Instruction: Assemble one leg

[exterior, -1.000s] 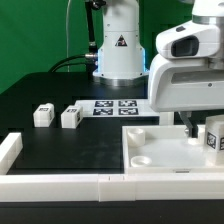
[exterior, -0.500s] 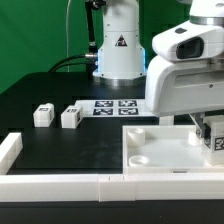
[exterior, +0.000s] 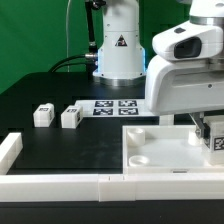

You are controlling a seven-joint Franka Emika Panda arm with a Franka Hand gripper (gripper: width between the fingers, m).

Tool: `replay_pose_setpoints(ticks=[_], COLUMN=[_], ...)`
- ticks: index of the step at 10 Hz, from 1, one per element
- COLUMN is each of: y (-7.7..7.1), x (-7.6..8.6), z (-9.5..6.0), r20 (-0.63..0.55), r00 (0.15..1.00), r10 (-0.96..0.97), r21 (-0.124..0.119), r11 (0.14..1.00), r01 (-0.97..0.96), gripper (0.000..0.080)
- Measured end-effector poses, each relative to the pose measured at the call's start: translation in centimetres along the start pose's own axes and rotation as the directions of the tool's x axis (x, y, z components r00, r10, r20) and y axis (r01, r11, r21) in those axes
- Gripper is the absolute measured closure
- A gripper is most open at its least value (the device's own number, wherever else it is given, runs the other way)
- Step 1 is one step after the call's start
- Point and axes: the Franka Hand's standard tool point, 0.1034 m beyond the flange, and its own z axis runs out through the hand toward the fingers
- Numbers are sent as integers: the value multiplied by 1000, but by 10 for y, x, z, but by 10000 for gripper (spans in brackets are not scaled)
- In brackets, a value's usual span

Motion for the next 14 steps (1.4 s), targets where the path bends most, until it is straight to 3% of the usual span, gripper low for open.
replay_pose_setpoints(ticks=[2,4,7,10,11,13,14], y=[-2,-4,-4,-3,-4,-4,-5], x=[0,0,0,1,1,1,1], z=[1,1,1,1,1,1,2], r20=[-8,-9,-9,12,23,21,21], r00=[943,844,570,383,261,340,370], r10=[332,536,821,923,965,940,929], r21=[4,3,5,15,15,17,17], r11=[943,844,570,383,261,340,370], r01=[-332,-536,-821,-924,-965,-940,-929], gripper=[510,509,509,509,509,509,399])
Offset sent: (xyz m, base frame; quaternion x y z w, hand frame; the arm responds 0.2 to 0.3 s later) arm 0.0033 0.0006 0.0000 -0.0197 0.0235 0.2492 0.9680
